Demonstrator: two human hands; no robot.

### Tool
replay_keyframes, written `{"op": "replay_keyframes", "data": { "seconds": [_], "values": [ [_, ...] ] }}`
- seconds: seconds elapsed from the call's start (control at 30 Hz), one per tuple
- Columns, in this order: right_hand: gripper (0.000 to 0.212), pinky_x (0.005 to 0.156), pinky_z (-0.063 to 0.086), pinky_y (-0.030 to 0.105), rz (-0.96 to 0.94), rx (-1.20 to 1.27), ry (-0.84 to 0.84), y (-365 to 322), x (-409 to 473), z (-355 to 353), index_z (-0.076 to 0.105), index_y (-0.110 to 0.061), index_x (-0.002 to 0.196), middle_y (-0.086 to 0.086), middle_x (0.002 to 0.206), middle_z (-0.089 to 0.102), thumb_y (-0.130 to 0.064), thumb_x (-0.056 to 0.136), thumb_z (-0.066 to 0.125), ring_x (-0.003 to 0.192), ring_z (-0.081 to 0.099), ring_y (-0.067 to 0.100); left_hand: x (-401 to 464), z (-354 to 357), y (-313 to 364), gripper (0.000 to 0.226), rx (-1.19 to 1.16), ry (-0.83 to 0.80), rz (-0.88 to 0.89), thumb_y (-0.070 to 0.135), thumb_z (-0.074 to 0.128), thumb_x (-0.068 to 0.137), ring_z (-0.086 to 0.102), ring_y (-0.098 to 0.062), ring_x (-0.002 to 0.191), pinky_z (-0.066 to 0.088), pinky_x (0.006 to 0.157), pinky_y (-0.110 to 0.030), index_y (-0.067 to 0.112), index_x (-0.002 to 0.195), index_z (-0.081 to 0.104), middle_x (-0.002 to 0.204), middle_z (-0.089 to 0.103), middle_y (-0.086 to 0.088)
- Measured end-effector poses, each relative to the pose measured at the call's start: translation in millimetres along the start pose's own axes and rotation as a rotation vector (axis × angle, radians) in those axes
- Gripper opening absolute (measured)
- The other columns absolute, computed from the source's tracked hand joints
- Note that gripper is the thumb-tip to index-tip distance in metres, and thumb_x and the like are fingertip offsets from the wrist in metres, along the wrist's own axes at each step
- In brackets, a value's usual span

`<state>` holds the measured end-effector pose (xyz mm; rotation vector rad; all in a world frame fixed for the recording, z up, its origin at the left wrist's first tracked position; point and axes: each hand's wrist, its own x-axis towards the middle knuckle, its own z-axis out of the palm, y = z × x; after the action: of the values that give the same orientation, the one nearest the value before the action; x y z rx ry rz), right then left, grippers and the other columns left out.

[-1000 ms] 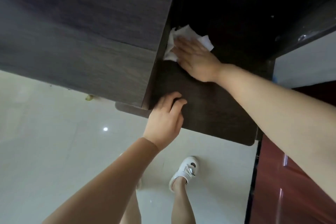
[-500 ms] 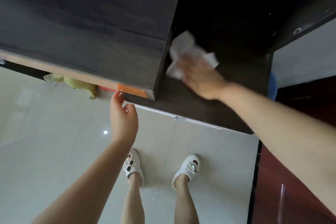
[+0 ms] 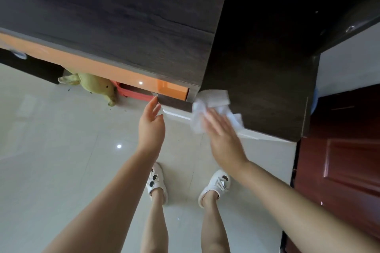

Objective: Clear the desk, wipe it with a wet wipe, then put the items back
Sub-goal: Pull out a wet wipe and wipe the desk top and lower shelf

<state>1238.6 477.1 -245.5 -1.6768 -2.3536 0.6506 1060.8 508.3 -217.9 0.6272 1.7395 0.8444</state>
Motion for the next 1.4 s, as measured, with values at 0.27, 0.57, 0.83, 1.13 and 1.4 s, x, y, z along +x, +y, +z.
{"op": "replay_keyframes", "data": {
  "seconds": [0.27, 0.57, 0.83, 1.13, 1.4],
  "values": [
    [0.059, 0.102, 0.031, 0.031, -0.054, 0.037, 0.039, -79, 63, 30, 0.050, -0.007, 0.129, 0.009, 0.134, 0.055, -0.003, 0.078, 0.023, 0.123, 0.052, 0.025, 2, -16, 10, 0.062, 0.077, -0.132, 0.083, -0.014, 0.029, 0.077, 0.057, -0.003, 0.104, 0.044, 0.086, -0.012, 0.019, 0.122, 0.054, 0.110, 0.063, 0.007],
    [0.052, 0.113, 0.019, 0.046, 0.202, -0.291, -0.038, 67, -51, -29, 0.025, -0.011, 0.143, 0.010, 0.152, 0.022, -0.037, 0.099, 0.015, 0.141, 0.017, 0.021, -30, 0, -5, 0.047, 0.421, -0.033, 0.334, -0.009, 0.034, 0.082, 0.051, -0.015, 0.103, 0.039, 0.083, -0.024, 0.011, 0.121, 0.051, 0.112, 0.051, -0.002],
    [0.051, 0.114, -0.015, 0.043, 0.111, -0.274, -0.219, 30, 20, -31, -0.030, -0.032, 0.133, 0.000, 0.157, -0.016, -0.042, 0.090, -0.006, 0.139, -0.025, 0.020, -27, 90, 16, 0.047, 0.454, -0.189, 0.649, 0.018, 0.028, 0.080, 0.044, -0.020, 0.109, 0.030, 0.091, -0.015, 0.003, 0.118, 0.053, 0.116, 0.054, -0.016],
    [0.053, 0.117, -0.009, 0.046, 0.535, -0.207, -0.048, 172, 81, -102, -0.008, -0.025, 0.147, 0.003, 0.157, -0.014, -0.037, 0.099, 0.012, 0.143, -0.016, 0.022, 27, 132, 27, 0.042, 0.860, -0.085, 0.691, 0.018, 0.038, 0.094, 0.026, -0.028, 0.136, 0.022, 0.114, -0.040, 0.009, 0.135, 0.038, 0.147, 0.032, -0.009],
    [0.054, 0.116, 0.005, 0.047, 0.020, -0.259, -0.150, 117, 29, -74, 0.016, -0.023, 0.147, 0.000, 0.155, 0.006, -0.040, 0.096, 0.016, 0.144, 0.008, 0.025, 31, 138, 28, 0.048, 1.089, -0.045, 0.774, 0.022, 0.028, 0.087, 0.037, -0.033, 0.129, 0.019, 0.112, -0.042, -0.001, 0.122, 0.049, 0.135, 0.047, -0.022]
  ]
}}
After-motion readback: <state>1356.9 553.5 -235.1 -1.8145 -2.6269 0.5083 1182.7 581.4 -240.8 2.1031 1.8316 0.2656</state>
